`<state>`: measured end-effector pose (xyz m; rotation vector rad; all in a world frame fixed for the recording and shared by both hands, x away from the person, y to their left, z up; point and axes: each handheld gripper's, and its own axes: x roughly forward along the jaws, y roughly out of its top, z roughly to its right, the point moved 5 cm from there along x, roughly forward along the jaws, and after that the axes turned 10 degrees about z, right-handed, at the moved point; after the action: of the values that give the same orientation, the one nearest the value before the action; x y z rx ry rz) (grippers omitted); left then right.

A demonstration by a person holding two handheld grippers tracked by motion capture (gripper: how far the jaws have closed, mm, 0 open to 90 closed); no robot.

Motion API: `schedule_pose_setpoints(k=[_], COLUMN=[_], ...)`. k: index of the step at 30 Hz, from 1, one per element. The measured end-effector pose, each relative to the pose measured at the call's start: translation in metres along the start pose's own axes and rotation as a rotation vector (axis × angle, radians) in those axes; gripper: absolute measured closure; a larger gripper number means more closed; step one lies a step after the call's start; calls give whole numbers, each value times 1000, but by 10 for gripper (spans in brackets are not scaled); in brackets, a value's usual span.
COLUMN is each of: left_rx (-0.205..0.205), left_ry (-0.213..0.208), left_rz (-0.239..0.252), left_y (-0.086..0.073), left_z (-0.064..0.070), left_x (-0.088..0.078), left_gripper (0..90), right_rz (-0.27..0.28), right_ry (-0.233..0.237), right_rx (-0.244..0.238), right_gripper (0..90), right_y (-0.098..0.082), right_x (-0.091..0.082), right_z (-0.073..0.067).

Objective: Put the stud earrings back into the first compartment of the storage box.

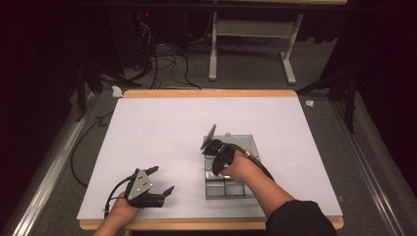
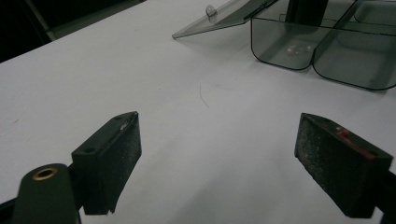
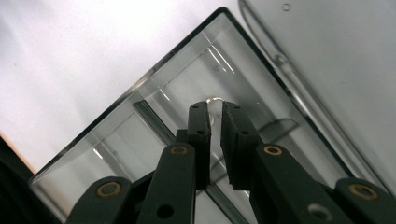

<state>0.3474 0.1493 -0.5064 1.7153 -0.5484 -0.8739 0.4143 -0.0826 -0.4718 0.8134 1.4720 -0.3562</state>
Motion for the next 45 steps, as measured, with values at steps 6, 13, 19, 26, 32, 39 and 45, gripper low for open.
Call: schedule_pose_setpoints(k=[6, 13, 19, 26, 32, 39, 45], left_rx=[2, 3, -1, -4, -17, -14, -12], left_ry=[-1, 1, 5, 6, 10, 11, 12], left_rz=[-3, 2, 0, 0, 10, 7, 6], left_y=[0, 0, 0, 0, 0, 0, 0], left_z=[0, 0, 0, -1, -2, -1, -1], left_x=[0, 0, 0, -1, -1, -1, -1], left_gripper=[150, 149, 150, 150, 149, 149, 150], right_rz=[27, 52, 63, 74, 88, 98, 108], right_ry=[-17, -48, -76, -105, -136, -159, -167], right_rx=[2, 51, 108, 173, 246, 329, 346], right_gripper=[817, 803, 764, 750, 725, 694, 658], right_y=[-7, -31, -57, -84, -112, -143, -157], right_x=[-20, -43, -55, -67, -73, -75, -71], right_z=[8, 28, 49, 68, 90, 108, 116])
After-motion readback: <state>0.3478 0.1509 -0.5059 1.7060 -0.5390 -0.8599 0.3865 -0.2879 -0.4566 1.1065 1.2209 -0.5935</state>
